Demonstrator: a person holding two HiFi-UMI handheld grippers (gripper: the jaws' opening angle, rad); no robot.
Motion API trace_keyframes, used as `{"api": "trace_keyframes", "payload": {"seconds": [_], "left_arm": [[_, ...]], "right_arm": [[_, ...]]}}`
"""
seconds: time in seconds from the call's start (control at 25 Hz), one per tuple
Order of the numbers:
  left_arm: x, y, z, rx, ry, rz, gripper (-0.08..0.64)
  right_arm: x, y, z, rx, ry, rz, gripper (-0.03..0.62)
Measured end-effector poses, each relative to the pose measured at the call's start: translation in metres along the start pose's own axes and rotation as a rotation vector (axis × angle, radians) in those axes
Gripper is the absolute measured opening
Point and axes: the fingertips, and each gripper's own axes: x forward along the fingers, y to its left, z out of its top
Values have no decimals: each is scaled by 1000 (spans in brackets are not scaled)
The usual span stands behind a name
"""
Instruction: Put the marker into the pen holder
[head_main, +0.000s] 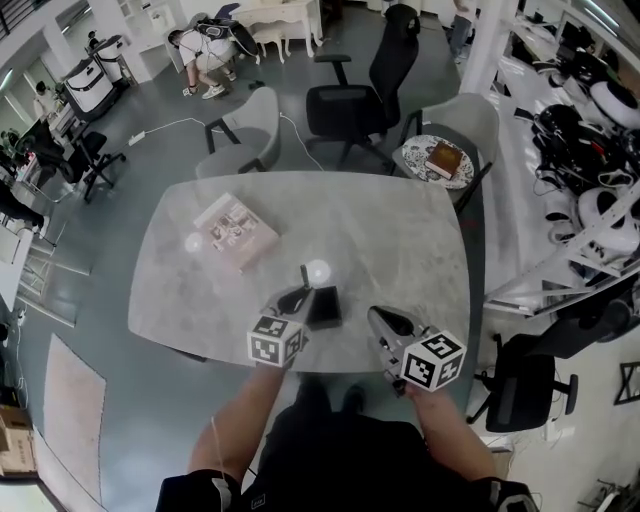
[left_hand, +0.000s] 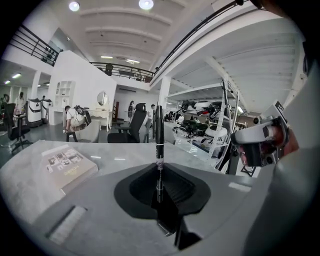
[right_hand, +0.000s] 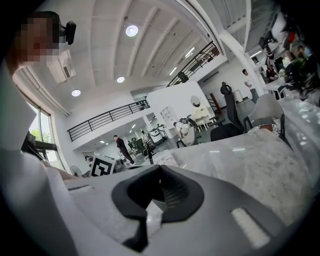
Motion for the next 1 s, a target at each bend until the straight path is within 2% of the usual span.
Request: {"api": "trace_keyframes", "payload": {"seconds": [0.36,0.84,1.0], "left_arm": [[12,16,-31,0,55,-3,43],[14,26,-50,12,169,-3,59],[15,30,-54,13,179,0,63]], "right_arm": [[17,0,-6,7,37,-9,3],[30,8,-10,13,49,4,3],[30,8,-11,12,53,2,3]]}}
